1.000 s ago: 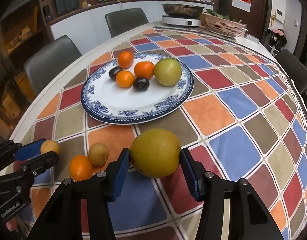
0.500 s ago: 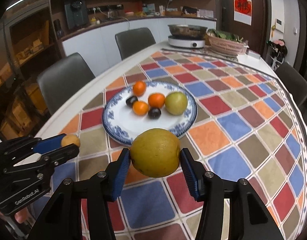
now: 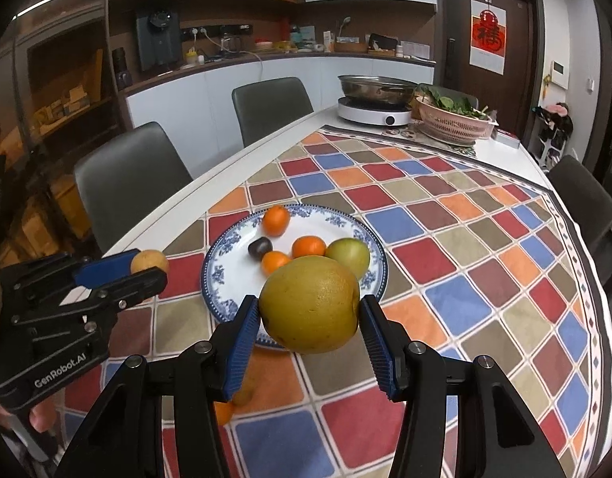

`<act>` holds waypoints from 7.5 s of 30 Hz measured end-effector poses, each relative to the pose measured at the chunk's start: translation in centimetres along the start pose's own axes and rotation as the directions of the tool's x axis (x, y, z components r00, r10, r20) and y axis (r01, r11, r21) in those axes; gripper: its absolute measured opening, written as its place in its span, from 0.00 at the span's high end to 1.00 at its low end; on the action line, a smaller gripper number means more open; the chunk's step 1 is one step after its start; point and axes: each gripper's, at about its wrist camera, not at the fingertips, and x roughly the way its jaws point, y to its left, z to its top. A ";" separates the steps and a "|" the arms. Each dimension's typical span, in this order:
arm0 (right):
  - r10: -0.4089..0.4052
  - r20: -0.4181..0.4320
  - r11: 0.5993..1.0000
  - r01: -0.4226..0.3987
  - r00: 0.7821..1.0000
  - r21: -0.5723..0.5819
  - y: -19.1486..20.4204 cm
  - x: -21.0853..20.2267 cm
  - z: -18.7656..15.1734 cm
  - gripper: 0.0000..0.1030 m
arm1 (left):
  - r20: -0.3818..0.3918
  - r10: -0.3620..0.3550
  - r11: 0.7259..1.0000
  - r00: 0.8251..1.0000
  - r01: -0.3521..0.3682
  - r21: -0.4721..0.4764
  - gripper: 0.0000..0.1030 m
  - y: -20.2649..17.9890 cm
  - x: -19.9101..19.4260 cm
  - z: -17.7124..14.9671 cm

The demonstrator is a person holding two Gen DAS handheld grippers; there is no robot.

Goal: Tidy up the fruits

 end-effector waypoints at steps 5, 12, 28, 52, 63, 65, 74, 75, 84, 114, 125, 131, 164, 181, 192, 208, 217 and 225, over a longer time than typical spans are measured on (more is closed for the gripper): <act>0.011 -0.019 1.000 -0.011 1.000 -0.004 -0.1 1.7 0.9 0.49 | -0.018 -0.007 1.000 1.000 0.007 -0.019 0.73 0.9 1.8 0.7; 0.017 -0.065 1.000 -0.018 0.998 -0.011 -0.3 4.9 1.3 0.49 | -0.069 -0.020 0.999 0.997 0.018 -0.031 0.73 1.6 5.1 0.9; 0.029 -0.086 1.000 -0.030 0.996 -0.007 -1.1 8.7 1.8 0.51 | -0.159 -0.056 0.998 0.986 0.055 -0.011 0.73 1.7 9.7 0.9; 0.058 -0.019 0.998 -0.057 0.998 0.033 -0.6 0.6 -1.4 0.44 | -0.035 0.020 0.999 0.999 -0.019 0.035 0.55 -1.4 -0.7 -1.6; 0.063 0.008 0.998 -0.063 0.998 0.029 -0.2 -2.9 -3.3 0.44 | -0.028 0.010 0.998 1.000 -0.008 0.060 0.53 -3.3 -3.0 -3.7; 0.061 0.011 0.998 -0.061 0.998 0.028 -0.3 -3.2 -3.6 0.44 | -0.032 0.004 0.998 0.999 -0.002 0.063 0.52 -3.6 -3.1 -4.1; 0.040 -0.006 0.999 -0.040 0.999 0.022 -0.6 -4.0 -5.6 0.44 | -0.079 -0.023 0.996 0.997 0.030 0.085 0.52 -5.0 -2.3 -6.3; 0.040 -0.014 0.999 -0.040 0.999 0.027 -0.7 -3.9 -5.9 0.44 | -0.079 -0.025 0.995 0.997 0.032 0.089 0.52 -5.1 -2.2 -6.5; 0.037 -0.061 0.997 -0.033 0.997 0.069 -1.7 -3.3 -8.2 0.44 | -0.135 -0.047 0.992 0.990 0.062 0.111 0.52 -6.2 -0.3 -8.1; 0.062 -0.152 0.997 -0.055 0.986 0.052 -0.2 0.0 -9.1 0.44 | -0.171 -0.037 0.998 0.985 0.046 0.050 0.69 -3.5 1.6 -8.7; 0.171 -0.187 0.985 -0.171 0.967 0.014 3.0 3.1 -7.6 0.45 | -0.157 0.014 1.000 0.988 -0.015 -0.002 0.69 -0.6 0.1 -9.0; 0.153 -0.208 0.988 -0.157 0.966 -0.001 3.8 4.8 -6.8 0.55 | -0.156 0.012 1.000 0.988 -0.014 -0.011 0.69 -0.3 0.2 -8.9; 0.117 -0.100 0.993 -0.118 0.988 -0.006 2.8 1.8 -3.8 0.73 | -0.060 -0.013 1.000 0.998 0.014 0.006 0.69 -0.5 -1.0 -4.7; 0.061 -0.032 0.998 -0.062 0.998 -0.005 0.6 4.1 2.1 0.73 | -0.020 0.004 0.999 1.000 -0.004 0.035 0.69 0.9 2.6 1.1; 0.059 -0.074 0.998 -0.058 0.996 0.017 -0.8 8.4 3.4 0.73 | -0.090 -0.022 0.999 0.996 0.025 0.035 0.69 1.6 8.0 2.3; 0.037 -0.053 0.999 -0.035 0.998 0.042 -1.9 9.1 3.5 0.60 | -0.076 0.041 0.997 0.996 -0.036 0.061 0.57 1.5 7.9 1.9; -0.049 0.007 0.997 0.049 0.999 0.065 -1.9 3.9 1.6 0.47 | -0.007 0.087 0.994 0.996 -0.087 0.070 0.55 0.2 2.1 1.0; -0.122 0.068 0.987 0.114 0.990 0.110 -1.8 -3.1 -1.3 0.31 | 0.067 0.099 0.994 0.993 -0.102 0.037 0.39 -2.0 -3.8 -1.0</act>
